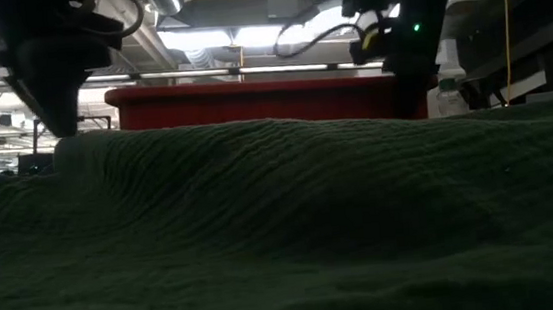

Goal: Fold laundry
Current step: Fold the green shirt

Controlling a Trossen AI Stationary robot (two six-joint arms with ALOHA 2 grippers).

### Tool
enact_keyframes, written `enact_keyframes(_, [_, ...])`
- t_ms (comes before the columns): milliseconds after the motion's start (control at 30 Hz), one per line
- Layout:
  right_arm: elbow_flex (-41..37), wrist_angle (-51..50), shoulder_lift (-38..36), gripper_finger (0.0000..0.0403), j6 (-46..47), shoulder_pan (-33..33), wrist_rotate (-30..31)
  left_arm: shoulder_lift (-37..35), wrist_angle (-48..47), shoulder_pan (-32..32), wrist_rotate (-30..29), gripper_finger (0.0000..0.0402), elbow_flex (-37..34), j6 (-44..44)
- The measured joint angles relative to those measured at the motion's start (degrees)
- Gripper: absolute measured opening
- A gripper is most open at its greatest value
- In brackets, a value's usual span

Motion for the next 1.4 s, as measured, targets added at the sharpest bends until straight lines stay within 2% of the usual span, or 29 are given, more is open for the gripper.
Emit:
enact_keyframes(233, [-0.2,-0.4,1.4,0.0172,0.1,-0.2,7.6,0.0,0.0,0.0,5.8,0.0134,0.0,-1.4])
enact_keyframes(433, [0.2,-1.3,1.1,0.0172,-0.1,-0.2,7.5,0.0,0.3,-0.5,7.0,0.0132,0.0,-4.0])
enact_keyframes(633, [3.1,-1.7,1.2,0.0172,0.0,-0.3,7.1,0.0,0.8,-1.7,10.0,0.0112,0.5,-4.4])
enact_keyframes(1000, [13.4,-7.3,1.1,0.0172,-0.1,-0.3,4.1,0.0,-1.7,-5.0,7.8,0.0072,10.7,-4.4])
enact_keyframes(1233, [19.1,-13.3,1.1,0.0172,-0.1,-0.2,4.1,0.0,6.0,-7.7,2.3,0.0073,12.2,-4.6])
enact_keyframes(1400, [21.8,-16.9,1.1,0.0172,-0.2,-0.2,4.1,0.0,11.1,-9.1,1.4,0.0074,12.2,-4.6])
